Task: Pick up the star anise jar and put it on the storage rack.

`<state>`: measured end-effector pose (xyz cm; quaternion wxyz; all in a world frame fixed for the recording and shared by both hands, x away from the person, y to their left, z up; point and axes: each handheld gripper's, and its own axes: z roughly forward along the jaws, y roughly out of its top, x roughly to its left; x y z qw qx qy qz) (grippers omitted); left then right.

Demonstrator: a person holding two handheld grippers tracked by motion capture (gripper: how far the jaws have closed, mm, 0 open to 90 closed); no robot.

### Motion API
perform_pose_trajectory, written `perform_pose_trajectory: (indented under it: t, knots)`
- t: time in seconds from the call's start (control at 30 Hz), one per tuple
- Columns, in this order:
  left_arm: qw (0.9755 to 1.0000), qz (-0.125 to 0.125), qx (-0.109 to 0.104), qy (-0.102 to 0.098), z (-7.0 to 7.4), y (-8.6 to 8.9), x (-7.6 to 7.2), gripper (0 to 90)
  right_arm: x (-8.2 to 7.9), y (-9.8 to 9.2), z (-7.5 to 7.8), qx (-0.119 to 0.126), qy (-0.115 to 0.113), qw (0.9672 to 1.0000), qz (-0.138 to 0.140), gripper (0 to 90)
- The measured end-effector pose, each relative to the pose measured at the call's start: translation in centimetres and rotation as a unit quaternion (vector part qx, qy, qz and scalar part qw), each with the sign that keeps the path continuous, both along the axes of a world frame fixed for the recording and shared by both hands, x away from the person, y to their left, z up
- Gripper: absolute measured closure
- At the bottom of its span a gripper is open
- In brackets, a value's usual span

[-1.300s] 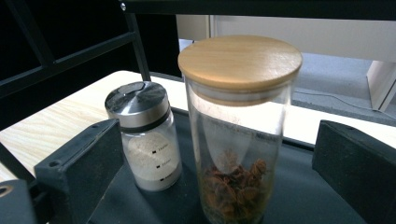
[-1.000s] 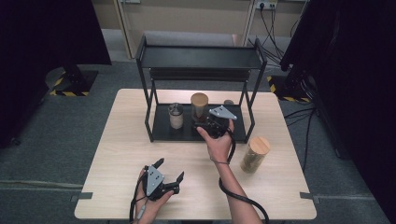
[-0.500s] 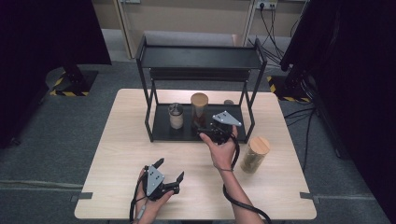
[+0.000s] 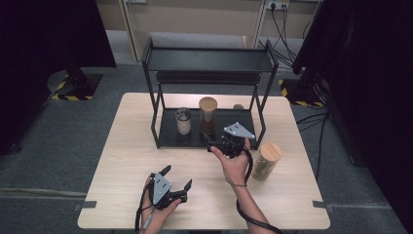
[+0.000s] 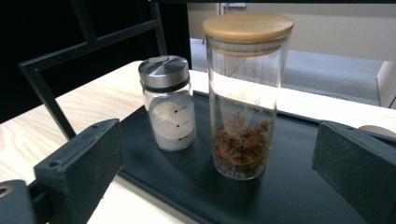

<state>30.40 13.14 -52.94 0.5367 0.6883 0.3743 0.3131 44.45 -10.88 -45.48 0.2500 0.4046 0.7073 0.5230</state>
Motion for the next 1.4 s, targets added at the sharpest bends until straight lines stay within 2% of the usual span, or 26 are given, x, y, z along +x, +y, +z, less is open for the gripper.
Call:
perform_pose_trajectory:
  t: [0.73,1.4]
  knots:
    - [1.0000,0.001,0.000,-0.001,0.0,0.0,0.0,9.5,-2.3,-1.9,-1.2,0.012,0.015,0.9998,0.010,2.3]
    - [1.0000,0.001,0.002,-0.001,0.0,-0.1,0.0,9.5,-4.6,-2.9,-1.9,0.001,0.016,0.9996,0.025,2.3]
